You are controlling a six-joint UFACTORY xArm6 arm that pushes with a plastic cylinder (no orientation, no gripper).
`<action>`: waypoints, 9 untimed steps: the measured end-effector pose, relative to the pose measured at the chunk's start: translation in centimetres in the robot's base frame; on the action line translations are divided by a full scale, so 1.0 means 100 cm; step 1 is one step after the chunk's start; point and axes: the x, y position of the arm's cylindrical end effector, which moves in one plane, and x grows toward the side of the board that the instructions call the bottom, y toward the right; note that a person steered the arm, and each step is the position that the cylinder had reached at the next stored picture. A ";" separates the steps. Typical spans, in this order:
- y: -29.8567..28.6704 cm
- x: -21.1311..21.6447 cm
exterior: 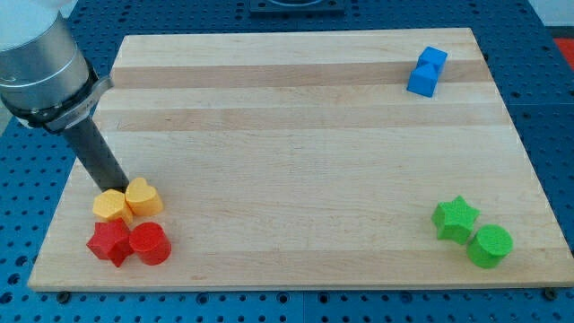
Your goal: Slide the heart to the top side of the red circle
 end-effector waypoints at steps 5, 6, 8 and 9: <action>0.017 -0.016; 0.017 -0.002; 0.017 0.015; 0.017 0.015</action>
